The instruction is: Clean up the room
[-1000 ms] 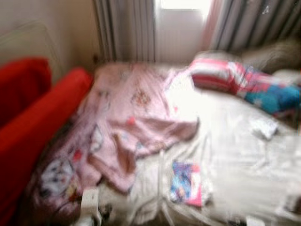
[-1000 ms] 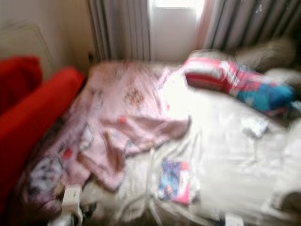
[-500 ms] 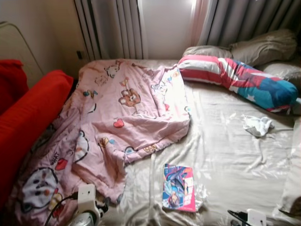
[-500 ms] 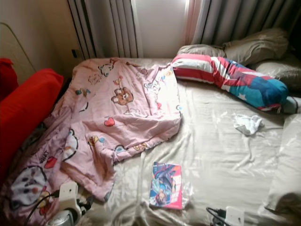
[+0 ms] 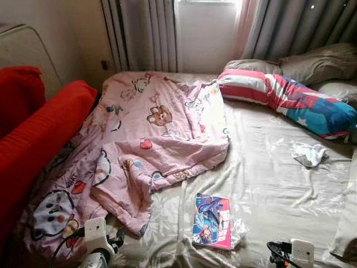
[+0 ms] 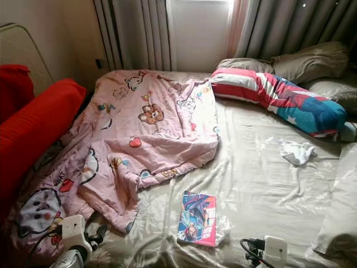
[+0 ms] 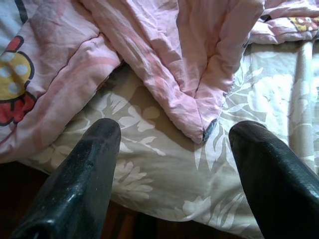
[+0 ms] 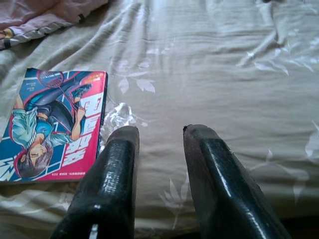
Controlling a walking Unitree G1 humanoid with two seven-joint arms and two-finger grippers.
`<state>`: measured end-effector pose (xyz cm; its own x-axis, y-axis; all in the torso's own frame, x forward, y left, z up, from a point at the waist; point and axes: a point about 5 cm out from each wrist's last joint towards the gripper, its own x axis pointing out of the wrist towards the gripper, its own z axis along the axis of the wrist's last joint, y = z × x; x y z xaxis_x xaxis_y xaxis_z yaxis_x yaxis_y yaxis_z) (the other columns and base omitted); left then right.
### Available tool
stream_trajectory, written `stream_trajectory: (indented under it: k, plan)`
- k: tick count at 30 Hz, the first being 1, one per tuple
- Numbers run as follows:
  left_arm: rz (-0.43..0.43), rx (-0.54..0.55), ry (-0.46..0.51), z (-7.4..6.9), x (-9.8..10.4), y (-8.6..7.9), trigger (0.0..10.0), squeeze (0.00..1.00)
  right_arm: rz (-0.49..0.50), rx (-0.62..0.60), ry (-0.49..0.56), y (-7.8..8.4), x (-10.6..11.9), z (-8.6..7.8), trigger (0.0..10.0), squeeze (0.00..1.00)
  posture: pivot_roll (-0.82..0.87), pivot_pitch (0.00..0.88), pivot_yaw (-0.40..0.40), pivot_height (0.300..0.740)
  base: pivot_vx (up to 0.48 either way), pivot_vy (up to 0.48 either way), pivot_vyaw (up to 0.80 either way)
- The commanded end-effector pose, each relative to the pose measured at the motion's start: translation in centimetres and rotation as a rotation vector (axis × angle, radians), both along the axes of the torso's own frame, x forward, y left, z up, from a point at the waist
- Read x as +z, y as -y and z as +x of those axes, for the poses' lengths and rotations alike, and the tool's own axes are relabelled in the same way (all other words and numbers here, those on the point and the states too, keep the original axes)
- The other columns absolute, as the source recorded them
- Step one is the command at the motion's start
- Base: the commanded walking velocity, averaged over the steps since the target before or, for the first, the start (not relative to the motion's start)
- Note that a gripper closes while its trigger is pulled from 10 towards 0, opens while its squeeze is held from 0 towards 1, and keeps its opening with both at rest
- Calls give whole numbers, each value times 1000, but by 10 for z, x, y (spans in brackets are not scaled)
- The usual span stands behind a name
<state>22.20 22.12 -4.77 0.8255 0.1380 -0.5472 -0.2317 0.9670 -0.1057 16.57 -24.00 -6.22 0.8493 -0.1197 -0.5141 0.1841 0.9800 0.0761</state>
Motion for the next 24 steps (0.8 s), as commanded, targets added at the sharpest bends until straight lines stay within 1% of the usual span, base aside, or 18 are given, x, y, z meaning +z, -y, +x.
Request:
stream_trajectory:
  k: [1,2,3,4,5,6,10,14,17,22,24]
  plan:
    - [0,-5,8,-1,0,-1,10000,0,-8,13,18,1,2,1,10000,0,58,0,-21,740,0,0,0]
    - [2,-8,10,0,0,-1,10000,0,-6,12,21,1,2,1,10000,0,58,0,-21,740,0,0,0]
    - [3,-7,16,0,1,-1,10000,0,-18,45,124,-15,24,51,10000,0,58,0,-21,740,0,0,0]
    - [4,-6,21,0,1,-1,10000,0,-31,70,213,-29,47,90,10000,0,59,0,-20,740,0,0,0]
    - [3,-4,28,0,2,-1,10000,0,-38,84,288,-41,68,116,10000,0,59,0,-20,740,0,0,0]
    - [2,-3,33,0,2,-1,10000,0,-41,90,330,-47,80,130,10000,0,59,0,-20,740,0,0,0]
    - [-5,10,53,1,3,-1,10000,0,-66,101,375,-49,88,135,10000,0,59,0,-21,740,0,0,0]
    - [-10,6,69,2,5,-1,10000,0,-74,107,377,-47,89,136,10000,0,56,0,-24,740,0,0,0]
    - [-13,2,79,2,5,-1,10000,0,-93,117,359,-47,87,135,10000,0,53,0,-24,740,0,0,0]
    - [-8,-2,85,3,6,-1,10000,0,-109,87,274,-47,69,119,10000,0,51,0,-27,740,0,0,0]
    - [-7,-1,86,3,6,-1,10000,0,-101,48,224,-43,58,108,10000,0,51,0,-27,740,0,0,0]
